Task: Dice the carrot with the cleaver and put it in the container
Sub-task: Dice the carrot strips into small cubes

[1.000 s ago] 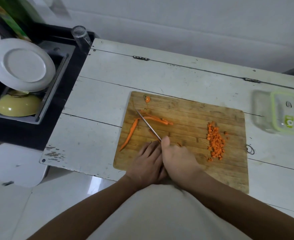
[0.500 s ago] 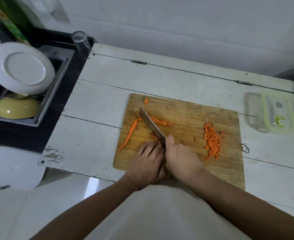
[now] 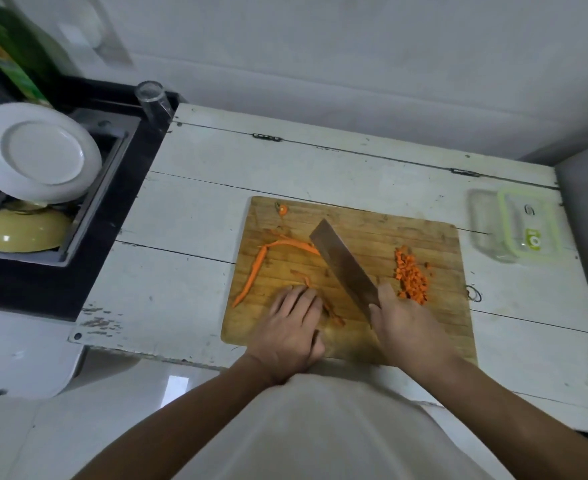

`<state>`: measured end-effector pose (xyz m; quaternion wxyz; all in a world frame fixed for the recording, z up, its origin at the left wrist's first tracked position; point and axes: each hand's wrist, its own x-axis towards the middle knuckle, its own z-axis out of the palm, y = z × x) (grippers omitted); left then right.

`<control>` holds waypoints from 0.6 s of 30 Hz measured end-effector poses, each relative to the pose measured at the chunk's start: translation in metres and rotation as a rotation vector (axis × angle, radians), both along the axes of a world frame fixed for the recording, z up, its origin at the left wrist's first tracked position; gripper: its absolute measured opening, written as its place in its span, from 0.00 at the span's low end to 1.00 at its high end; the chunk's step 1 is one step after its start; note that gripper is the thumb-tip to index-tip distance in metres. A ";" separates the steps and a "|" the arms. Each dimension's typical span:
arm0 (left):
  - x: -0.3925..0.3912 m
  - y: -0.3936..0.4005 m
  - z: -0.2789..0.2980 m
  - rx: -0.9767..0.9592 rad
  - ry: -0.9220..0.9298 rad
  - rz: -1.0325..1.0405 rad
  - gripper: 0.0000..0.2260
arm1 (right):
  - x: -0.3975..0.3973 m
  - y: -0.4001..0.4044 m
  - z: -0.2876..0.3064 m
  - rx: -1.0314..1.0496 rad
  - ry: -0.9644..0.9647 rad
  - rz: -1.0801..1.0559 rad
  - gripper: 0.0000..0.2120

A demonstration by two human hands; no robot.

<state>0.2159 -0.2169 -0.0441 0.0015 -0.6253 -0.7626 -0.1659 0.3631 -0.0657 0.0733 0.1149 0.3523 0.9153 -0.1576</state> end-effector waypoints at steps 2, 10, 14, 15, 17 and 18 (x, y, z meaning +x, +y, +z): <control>0.001 0.000 0.001 -0.002 -0.007 -0.004 0.25 | 0.003 -0.004 -0.001 -0.008 -0.026 0.033 0.08; -0.003 0.002 0.012 -0.099 -0.084 -0.005 0.25 | 0.011 -0.009 -0.012 -0.034 -0.079 0.015 0.10; -0.012 0.004 0.022 -0.084 -0.153 0.007 0.19 | 0.026 0.017 0.003 -0.120 0.035 -0.118 0.07; -0.016 0.008 0.026 -0.065 -0.134 -0.020 0.15 | 0.032 0.024 0.007 -0.137 0.070 -0.134 0.06; -0.024 0.020 0.033 -0.034 -0.087 -0.094 0.09 | 0.043 0.036 0.012 -0.242 0.160 -0.197 0.05; -0.027 0.029 0.037 -0.022 -0.135 -0.100 0.07 | 0.048 0.041 0.013 -0.358 0.227 -0.253 0.03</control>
